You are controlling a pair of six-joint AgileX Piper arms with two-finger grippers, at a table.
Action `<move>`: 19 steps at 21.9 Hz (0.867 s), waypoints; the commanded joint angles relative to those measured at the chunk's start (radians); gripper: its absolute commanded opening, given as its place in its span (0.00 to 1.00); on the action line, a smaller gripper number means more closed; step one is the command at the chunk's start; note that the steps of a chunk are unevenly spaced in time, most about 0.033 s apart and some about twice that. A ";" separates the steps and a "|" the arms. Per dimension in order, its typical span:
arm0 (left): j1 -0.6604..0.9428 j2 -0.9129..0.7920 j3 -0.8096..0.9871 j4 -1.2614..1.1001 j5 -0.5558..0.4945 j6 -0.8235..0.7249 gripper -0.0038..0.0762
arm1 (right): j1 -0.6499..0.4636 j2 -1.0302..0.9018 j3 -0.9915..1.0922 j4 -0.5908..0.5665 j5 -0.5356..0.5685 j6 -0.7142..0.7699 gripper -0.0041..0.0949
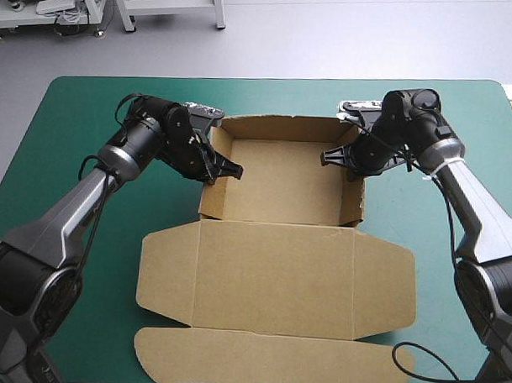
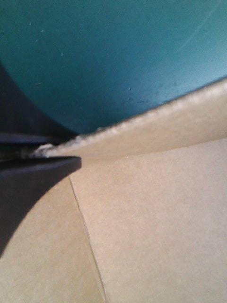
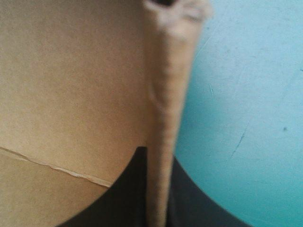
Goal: Fold the box
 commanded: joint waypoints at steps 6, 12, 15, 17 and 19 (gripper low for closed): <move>-0.021 0.107 -0.030 -0.043 -0.002 -0.002 0.04 | 0.011 0.023 -0.030 0.003 -0.110 -0.016 0.04; -0.019 0.167 -0.030 -0.054 0.022 0.054 0.04 | 0.011 0.052 -0.030 -0.051 -0.062 -0.016 0.21; -0.019 0.161 -0.034 -0.051 0.030 0.133 0.09 | 0.011 0.052 -0.030 -0.152 -0.016 -0.016 0.51; -0.019 0.161 -0.066 -0.051 0.066 0.139 0.20 | 0.009 0.050 -0.032 -0.152 -0.011 -0.016 0.57; -0.019 0.161 -0.120 -0.050 0.098 0.139 0.36 | 0.009 0.040 -0.032 -0.152 -0.011 -0.016 0.57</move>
